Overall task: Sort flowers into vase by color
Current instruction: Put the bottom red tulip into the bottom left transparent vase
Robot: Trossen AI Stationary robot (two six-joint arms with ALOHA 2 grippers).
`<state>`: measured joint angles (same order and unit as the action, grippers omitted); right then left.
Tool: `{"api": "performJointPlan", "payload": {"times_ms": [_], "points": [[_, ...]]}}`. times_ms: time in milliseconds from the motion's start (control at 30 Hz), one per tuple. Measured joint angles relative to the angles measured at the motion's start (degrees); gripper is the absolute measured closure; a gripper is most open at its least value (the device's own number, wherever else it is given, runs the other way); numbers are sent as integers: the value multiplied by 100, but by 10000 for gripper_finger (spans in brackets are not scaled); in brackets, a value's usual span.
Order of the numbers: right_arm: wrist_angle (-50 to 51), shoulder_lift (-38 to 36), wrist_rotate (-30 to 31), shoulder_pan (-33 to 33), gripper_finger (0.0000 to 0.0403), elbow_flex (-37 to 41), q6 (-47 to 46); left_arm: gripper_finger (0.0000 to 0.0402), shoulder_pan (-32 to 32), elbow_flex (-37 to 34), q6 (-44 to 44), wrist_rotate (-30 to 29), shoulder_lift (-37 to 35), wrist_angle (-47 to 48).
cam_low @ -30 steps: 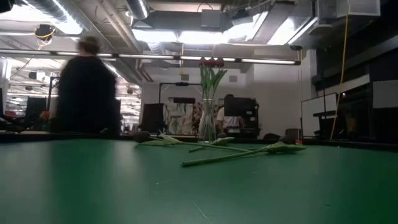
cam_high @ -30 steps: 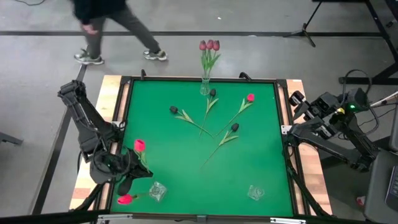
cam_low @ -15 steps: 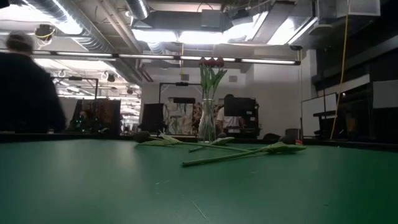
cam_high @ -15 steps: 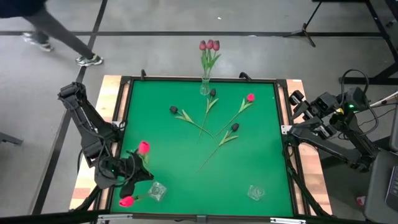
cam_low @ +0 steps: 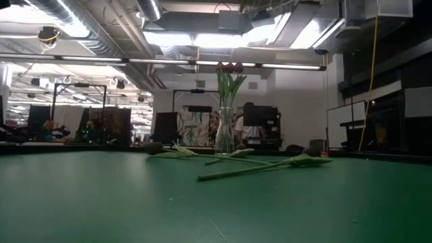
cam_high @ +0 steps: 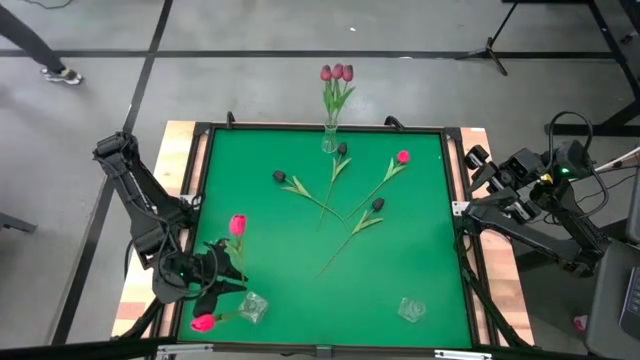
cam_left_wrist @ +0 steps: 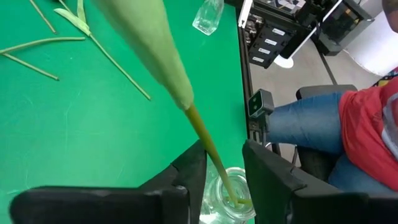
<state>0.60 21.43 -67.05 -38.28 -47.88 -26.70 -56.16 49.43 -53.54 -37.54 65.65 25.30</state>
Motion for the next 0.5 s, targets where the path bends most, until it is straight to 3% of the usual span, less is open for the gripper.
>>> {"api": "performJointPlan", "payload": {"times_ms": [500], "points": [[424,2,7,0,288,-2,134,284,0,-2,503,-7,0,-149]]}}
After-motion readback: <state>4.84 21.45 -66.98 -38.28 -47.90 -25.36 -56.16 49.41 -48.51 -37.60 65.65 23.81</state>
